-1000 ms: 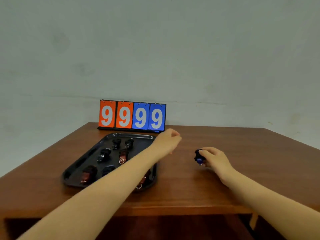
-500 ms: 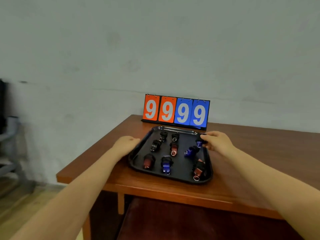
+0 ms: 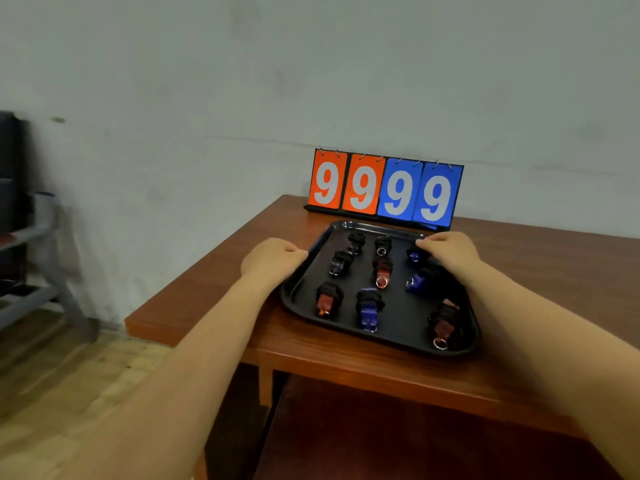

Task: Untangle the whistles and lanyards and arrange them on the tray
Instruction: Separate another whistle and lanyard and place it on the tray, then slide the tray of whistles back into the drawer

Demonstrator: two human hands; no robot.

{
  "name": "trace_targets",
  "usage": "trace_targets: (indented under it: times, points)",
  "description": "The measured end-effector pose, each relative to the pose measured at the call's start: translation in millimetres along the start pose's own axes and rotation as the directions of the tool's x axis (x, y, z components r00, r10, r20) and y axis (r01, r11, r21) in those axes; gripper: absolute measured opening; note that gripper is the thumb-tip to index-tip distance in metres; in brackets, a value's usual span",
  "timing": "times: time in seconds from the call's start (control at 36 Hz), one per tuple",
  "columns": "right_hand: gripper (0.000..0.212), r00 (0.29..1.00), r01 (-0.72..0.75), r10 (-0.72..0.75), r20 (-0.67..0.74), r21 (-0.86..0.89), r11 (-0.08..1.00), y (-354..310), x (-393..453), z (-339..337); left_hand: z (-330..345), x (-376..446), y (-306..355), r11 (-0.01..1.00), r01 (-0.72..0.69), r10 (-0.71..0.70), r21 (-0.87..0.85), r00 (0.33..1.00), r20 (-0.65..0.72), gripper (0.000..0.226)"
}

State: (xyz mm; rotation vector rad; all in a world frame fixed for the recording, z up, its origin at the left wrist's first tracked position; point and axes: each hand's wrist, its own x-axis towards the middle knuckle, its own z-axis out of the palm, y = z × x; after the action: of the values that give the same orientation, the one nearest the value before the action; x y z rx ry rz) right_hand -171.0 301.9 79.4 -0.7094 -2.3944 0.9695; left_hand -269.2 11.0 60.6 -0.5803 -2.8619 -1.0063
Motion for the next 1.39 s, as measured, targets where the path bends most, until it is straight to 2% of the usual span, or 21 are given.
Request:
trace_targets:
  times: [0.11, 0.19, 0.31, 0.5, 0.69, 0.81, 0.89, 1.0, 1.14, 1.22, 1.39]
  points:
    - [0.032, 1.0, 0.019, -0.02, 0.005, 0.08, 0.997, 0.9, -5.6, -1.0, -0.7, -0.6, 0.3, 1.0, 0.001, -0.001, 0.0, 1.0, -0.005, 0.038]
    - [0.037, 0.999, 0.021, -0.015, -0.035, 0.184, 0.983, 4.0, -15.7, -3.7, -0.2, -1.0, 0.1, 1.0, 0.01, -0.01, -0.009, 1.0, -0.012, 0.039]
    - [0.035, 0.994, 0.062, -0.033, -0.106, 0.278, 0.959, 16.4, -35.9, -11.2, -1.2, -0.7, -1.1, 1.0, 0.012, -0.012, 0.007, 1.0, -0.01, 0.043]
    - [0.033, 0.977, -0.085, 0.181, -0.116, 0.565, 0.82, 42.7, -64.0, -41.8, 2.1, -7.5, 6.9, 0.997, 0.012, -0.014, 0.081, 1.0, 0.028, 0.038]
    - [0.025, 0.986, -0.081, 0.151, -0.073, 0.58, 0.811, 53.1, -103.1, -61.8, 8.7, -41.8, 21.2, 0.975, 0.015, -0.012, 0.219, 1.0, -0.017, 0.039]
    - [0.021, 0.991, -0.06, 0.111, -0.07, 0.506, 0.861, 52.5, -132.4, -74.8, 12.6, -70.5, 32.2, 0.96, 0.019, -0.008, 0.279, 0.999, -0.041, 0.04]
    - [0.024, 0.986, -0.035, 0.102, -0.135, 0.427, 0.903, 53.7, -154.3, -84.0, 14.5, -88.4, 36.1, 0.957, 0.0, 0.008, 0.289, 1.0, -0.027, 0.041]
    - [0.037, 0.979, -0.046, 0.107, -0.172, 0.322, 0.945, 53.6, -178.9, -94.1, 15.3, -110.9, 43.3, 0.958, -0.025, 0.03, 0.285, 0.999, -0.013, 0.043]
    - [0.054, 0.986, -0.058, 0.069, -0.155, 0.072, 0.996, 51.9, -210.6, -103.0, 19.2, -142.8, 61.4, 0.958, -0.043, 0.046, 0.282, 0.999, -0.005, 0.044]
    - [0.042, 0.992, -0.064, 0.06, -0.115, -0.036, 0.997, 43.4, -228.1, -108.1, 22.0, -154.5, 73.1, 0.962, -0.061, 0.056, 0.266, 0.998, 0.027, 0.04]
    - [0.031, 0.993, -0.084, 0.08, -0.082, -0.053, 0.995, 36.3, -237.3, -112.2, 25.9, -164.5, 90.4, 0.965, -0.114, 0.084, 0.236, 0.988, 0.133, 0.051]
